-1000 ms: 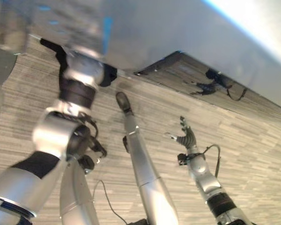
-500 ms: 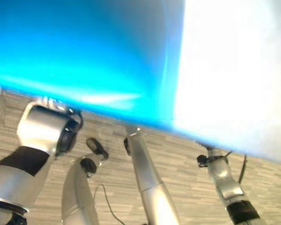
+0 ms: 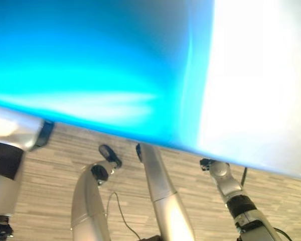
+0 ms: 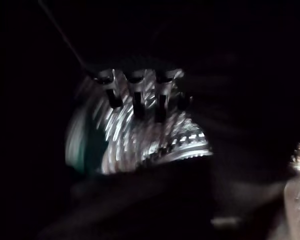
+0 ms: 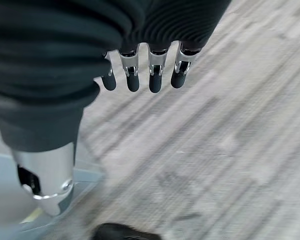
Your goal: Grab the laundry basket,head to the washer,open it,put in the laundry and shut it.
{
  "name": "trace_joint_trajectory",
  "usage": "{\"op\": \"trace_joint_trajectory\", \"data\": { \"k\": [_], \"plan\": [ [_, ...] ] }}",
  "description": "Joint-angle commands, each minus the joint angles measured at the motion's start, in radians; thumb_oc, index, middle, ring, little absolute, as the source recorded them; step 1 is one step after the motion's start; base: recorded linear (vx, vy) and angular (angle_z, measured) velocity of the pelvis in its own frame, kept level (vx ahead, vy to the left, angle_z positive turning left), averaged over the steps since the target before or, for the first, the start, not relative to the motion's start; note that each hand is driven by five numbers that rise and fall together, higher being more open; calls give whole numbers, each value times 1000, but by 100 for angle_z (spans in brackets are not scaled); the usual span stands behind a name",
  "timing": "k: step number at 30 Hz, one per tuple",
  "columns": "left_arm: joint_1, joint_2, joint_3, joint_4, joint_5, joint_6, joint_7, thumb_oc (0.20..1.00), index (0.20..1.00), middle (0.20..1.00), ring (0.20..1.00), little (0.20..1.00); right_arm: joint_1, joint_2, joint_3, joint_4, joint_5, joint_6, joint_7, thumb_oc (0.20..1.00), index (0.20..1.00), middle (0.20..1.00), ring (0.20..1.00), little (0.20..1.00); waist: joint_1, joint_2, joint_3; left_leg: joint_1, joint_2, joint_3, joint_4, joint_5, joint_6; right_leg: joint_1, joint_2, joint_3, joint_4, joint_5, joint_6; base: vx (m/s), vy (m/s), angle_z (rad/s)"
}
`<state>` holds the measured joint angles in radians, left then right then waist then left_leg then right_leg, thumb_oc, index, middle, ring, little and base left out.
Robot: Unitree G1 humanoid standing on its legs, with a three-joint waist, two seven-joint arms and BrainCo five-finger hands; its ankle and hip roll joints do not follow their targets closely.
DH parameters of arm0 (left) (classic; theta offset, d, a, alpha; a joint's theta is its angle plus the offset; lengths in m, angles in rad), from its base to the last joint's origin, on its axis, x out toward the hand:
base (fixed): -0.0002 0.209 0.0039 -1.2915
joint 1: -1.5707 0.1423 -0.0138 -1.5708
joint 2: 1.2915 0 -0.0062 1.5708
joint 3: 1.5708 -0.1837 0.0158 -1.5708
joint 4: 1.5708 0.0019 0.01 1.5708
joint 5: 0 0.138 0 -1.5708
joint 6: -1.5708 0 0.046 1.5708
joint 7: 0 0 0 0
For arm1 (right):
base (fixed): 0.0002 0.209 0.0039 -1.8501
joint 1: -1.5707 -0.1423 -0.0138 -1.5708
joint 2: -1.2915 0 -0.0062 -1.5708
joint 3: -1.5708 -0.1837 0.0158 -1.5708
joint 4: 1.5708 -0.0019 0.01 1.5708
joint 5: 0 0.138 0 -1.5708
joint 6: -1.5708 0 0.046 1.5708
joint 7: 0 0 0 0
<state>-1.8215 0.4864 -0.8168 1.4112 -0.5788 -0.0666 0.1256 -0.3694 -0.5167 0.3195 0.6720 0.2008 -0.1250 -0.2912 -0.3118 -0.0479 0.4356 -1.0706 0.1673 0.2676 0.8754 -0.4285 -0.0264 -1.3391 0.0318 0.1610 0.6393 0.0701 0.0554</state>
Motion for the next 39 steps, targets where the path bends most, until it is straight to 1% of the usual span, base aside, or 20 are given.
{"op": "trace_joint_trajectory", "data": {
  "k": [1,2,5,9,10,11,14,16,20,21,22,24,25,27,28,32,33,34,35,39],
  "plan": [
    [-76,-118,-42,0,454,59,-88,1000,1000,1000,1000,1000,-39,-71,28,98,24,-11,22,1000,1000,1000,1000,1000,-46,45,-35,-121,31,-59,-3,82,74,78,-46,-138,17,-163,14,-19,13,9],
    [-97,-158,-122,-25,635,72,-56,1000,1000,1000,1000,1000,-90,-72,49,169,40,-13,31,1000,1000,1000,1000,1000,-39,52,-36,-114,32,-63,-6,86,73,88,-47,-137,13,-163,13,0,0,0],
    [-106,-212,-181,-65,814,80,-5,1000,1000,1000,1000,1000,-132,-66,81,248,62,-21,43,1000,1000,1000,1000,1000,-30,55,-32,-100,33,-66,-11,89,68,103,-47,-138,13,-166,11,0,0,0],
    [-100,-259,-165,-145,902,81,80,1000,1000,1000,1000,1000,-131,-59,106,267,60,-24,45,1000,1000,1000,1000,1000,-16,58,-30,-84,28,-74,-18,90,65,124,-53,-139,12,-172,8,-17,-4,4],
    [-99,-259,-165,-145,902,81,80,1000,1000,1000,1000,1000,-131,-59,106,267,60,-24,45,1000,1000,1000,1000,1000,-16,58,-30,-84,28,-74,-18,90,65,125,-53,-139,11,-172,8,0,0,0],
    [-78,-263,-139,-201,922,82,118,1000,1000,1000,1000,1000,-113,-63,96,255,57,-24,41,1000,1000,1000,1000,1000,-6,60,-29,-77,25,-79,-27,93,64,132,-58,-142,11,-174,8,0,0,0],
    [28,-237,-77,-302,945,84,180,1000,1000,1000,1000,1000,-80,-71,70,231,50,-27,32,1000,1000,1000,1000,1000,14,63,-26,-62,16,-87,-42,99,63,151,-63,-147,6,-178,7,-24,-45,3],
    [144,-178,-36,-435,968,80,209,1000,1000,1000,1000,1000,-53,-78,39,209,45,-29,25,1000,1000,1000,1000,1000,37,66,-19,-47,7,-90,-54,102,62,170,-71,-151,0,-180,5,-28,-24,10],
    [444,-104,66,-675,973,66,194,1000,1000,1000,1000,1000,3,-78,-22,173,27,-10,21,1000,1000,1000,1000,1000,73,71,-12,-12,-10,-99,-83,116,61,211,-84,-159,-14,-180,3,-30,-5,19],
    [500,-102,83,-700,966,62,194,1000,1000,1000,1000,1000,16,-77,-35,171,23,-7,24,1000,1000,1000,1000,1000,81,73,-10,-2,-13,-99,-92,117,62,221,-86,-160,-19,-180,0,-52,23,24],
    [660,-117,135,-768,933,51,170,1000,1000,1000,1000,1000,51,-67,-60,172,15,4,34,1000,1000,1000,1000,1000,97,74,-13,29,-29,-99,-127,129,62,253,-94,-164,-42,-176,-2,-42,22,12],
    [710,-122,151,-789,914,44,160,1000,1000,1000,1000,1000,66,-62,-68,174,16,9,38,1000,1000,1000,1000,1000,102,74,-15,40,-34,-98,-140,134,62,267,-97,-168,-51,-172,-1,-45,55,7],
    [847,-52,223,-855,880,31,164,1000,1000,1000,1000,1000,275,-51,-99,-109,-50,3,75,1000,1000,1000,1000,1000,97,62,-12,55,-39,-96,-158,139,64,285,-96,-167,-69,-164,0,-55,79,4],
    [946,-33,236,-882,860,16,158,1000,1000,1000,1000,1000,392,-33,-121,-132,-67,-9,107,1000,1000,1000,1000,1000,91,53,-13,60,-42,-96,-171,147,65,299,-100,-175,-90,-154,2,-48,28,1],
    [982,-23,264,-883,847,11,166,1000,1000,1000,1000,1000,395,-46,-121,-160,-69,-10,114,1000,1000,1000,1000,1000,97,46,-19,61,-42,-99,-175,148,67,305,-100,-176,-96,-154,1,-31,-35,3],
    [1151,-80,289,-940,844,-8,183,1000,1000,1000,1000,1000,275,24,-102,-78,-34,-6,93,1000,1000,1000,1000,1000,127,49,-18,32,-54,-117,-158,156,69,288,-107,-180,-80,-158,-4,-43,-44,10],
    [1179,-103,283,-927,838,-7,183,1000,1000,1000,1000,1000,238,39,-94,-56,-16,-6,85,1000,1000,1000,1000,1000,136,49,-14,21,-55,-119,-151,156,71,278,-109,-182,-71,-157,-5,-38,-16,12],
    [1178,-103,284,-926,839,-7,184,1000,1000,1000,1000,1000,235,39,-92,-52,-15,-8,84,1000,1000,1000,1000,1000,135,50,-15,18,-55,-120,-149,156,71,276,-109,-182,-69,-158,-5,-38,-3,10],
    [1212,-131,263,-899,846,-5,191,1000,1000,1000,1000,1000,140,61,-68,9,11,-8,60,1000,1000,1000,1000,1000,153,53,-10,6,-56,-121,-146,159,70,262,-112,-183,-61,-159,-8,-30,5,10],
    [1285,-179,219,-859,815,-12,187,1000,1000,1000,1000,1000,-25,94,-28,128,53,-4,15,1000,1000,1000,1000,1000,187,72,9,-23,-61,-120,-132,167,71,237,-124,-188,-38,-159,-8,-25,6,3]
  ]
}}
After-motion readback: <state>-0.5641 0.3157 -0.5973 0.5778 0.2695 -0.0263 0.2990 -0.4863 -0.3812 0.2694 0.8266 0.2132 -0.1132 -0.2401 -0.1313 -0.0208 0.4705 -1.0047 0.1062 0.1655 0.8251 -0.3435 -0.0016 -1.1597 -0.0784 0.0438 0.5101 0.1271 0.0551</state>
